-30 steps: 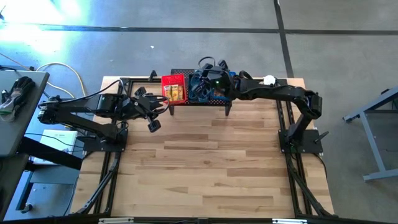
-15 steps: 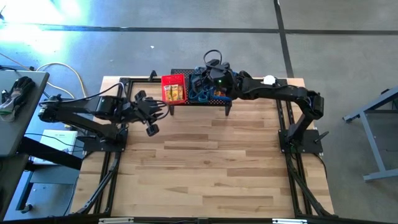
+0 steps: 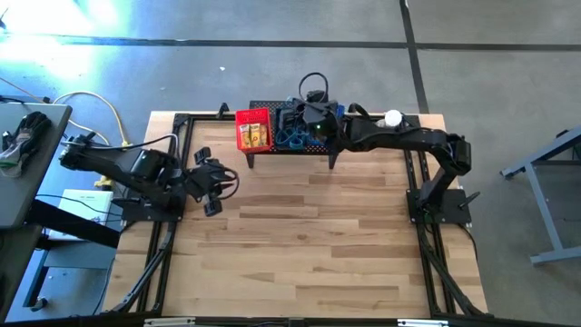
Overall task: Pick & Place Office Desk Supplies
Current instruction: Adjust the blue rubber band in the black bin on the shelf
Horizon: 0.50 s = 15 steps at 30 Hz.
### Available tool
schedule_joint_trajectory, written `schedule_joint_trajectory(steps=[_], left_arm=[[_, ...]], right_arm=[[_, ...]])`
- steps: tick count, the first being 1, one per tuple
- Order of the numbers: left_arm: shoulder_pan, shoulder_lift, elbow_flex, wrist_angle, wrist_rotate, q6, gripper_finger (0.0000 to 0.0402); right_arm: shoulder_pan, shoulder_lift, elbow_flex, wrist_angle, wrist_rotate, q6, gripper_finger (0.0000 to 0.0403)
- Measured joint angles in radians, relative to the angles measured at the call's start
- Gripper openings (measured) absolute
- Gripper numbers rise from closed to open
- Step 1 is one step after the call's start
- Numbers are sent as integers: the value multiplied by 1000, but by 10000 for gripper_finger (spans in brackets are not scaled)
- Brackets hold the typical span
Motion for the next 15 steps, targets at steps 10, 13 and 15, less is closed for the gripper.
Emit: schedule_joint_trajectory(steps=[10,13,15], left_arm=[[-138,-34,0,-50,-14,-108,71],[-184,-39,0,-51,-21,-131,71],[-214,-40,0,-51,-22,-143,71]], right_arm=[[88,3,0,-8,242,126,3],[115,39,2,11,306,164,3],[123,72,-2,24,350,179,3]])
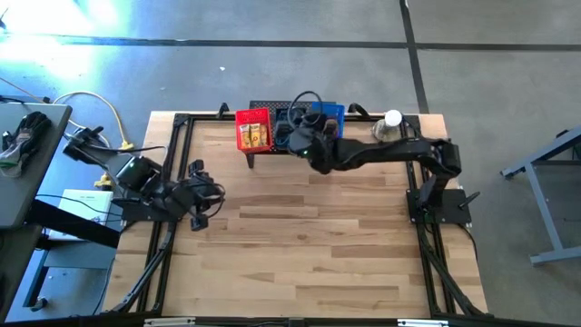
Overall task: Pick & Place Office Desk Supplies
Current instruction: Adjust the blue rubber band in the black bin on the shelf
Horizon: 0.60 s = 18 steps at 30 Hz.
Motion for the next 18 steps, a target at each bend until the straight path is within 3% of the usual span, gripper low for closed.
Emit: schedule_joint_trajectory(steps=[10,15,18], left_arm=[[-137,1,0,0,-10,-66,71],[-209,1,-1,-15,-48,-96,71],[-251,1,-2,-43,-72,-122,71]], right_arm=[[-5,93,1,299,178,-112,3],[-62,111,1,443,103,-157,3],[-90,108,2,459,112,-157,3]])
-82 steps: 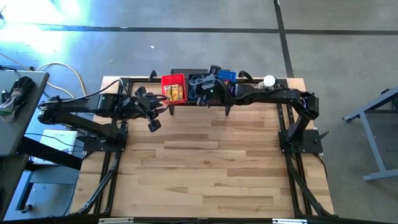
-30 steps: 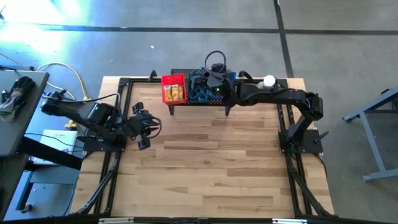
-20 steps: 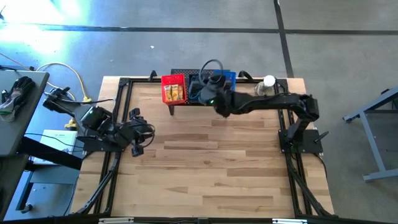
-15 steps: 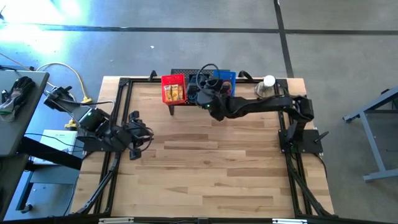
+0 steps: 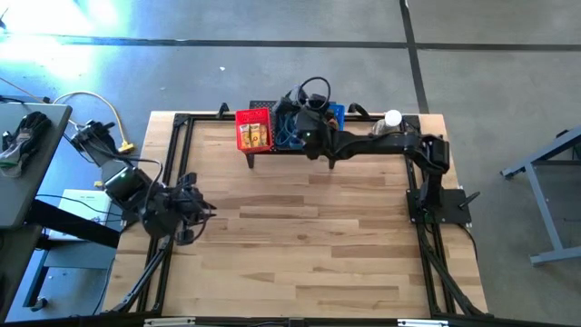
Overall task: Pick & Place Office Desk Supplies
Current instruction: Adjust the blue rubber band in the black bin on the shelf
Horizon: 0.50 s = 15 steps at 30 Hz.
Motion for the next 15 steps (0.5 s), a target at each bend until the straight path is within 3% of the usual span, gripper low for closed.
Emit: schedule_joint_trajectory(steps=[7,15], left_arm=[[-78,0,-1,-43,-101,-39,71],[-115,0,-1,-58,-115,-58,71]], right_arm=[[-31,24,3,110,-25,20,3],[-12,94,-1,123,-5,49,3]])
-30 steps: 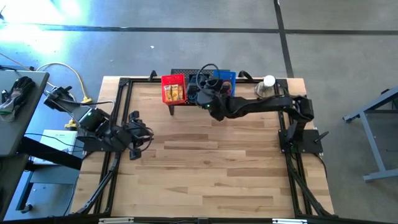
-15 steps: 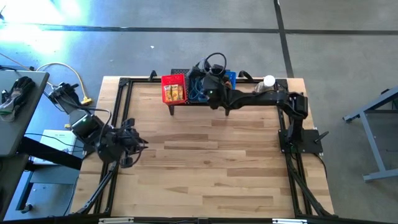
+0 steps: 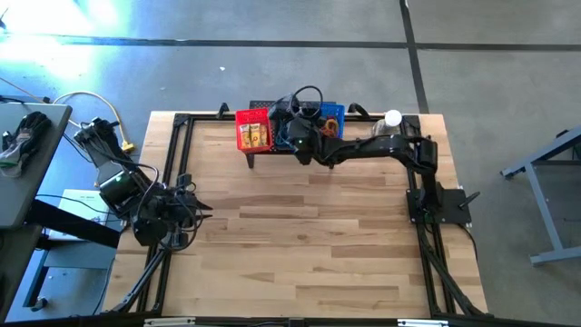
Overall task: Pick & Place Office Desk Supplies
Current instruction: Adjust the blue rubber band in the black bin on the shelf
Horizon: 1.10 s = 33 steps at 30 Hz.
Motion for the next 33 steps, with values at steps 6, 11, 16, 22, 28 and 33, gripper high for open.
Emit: schedule_joint_trajectory(steps=[6,11,16,22,28,33], left_arm=[[-3,0,0,0,-1,-23,71],[-3,0,0,0,0,-35,71],[-19,0,0,0,-2,-48,71],[-66,0,0,0,-23,-82,71],[-109,3,0,0,-43,-105,71],[-130,4,0,0,-47,-122,71]], right_arm=[[40,7,2,-9,106,-76,3],[70,7,2,-17,140,-140,3],[91,7,2,-120,193,-105,3],[118,6,2,-189,205,-72,3],[135,6,2,-248,249,-77,3],[141,6,2,-261,277,-138,3]])
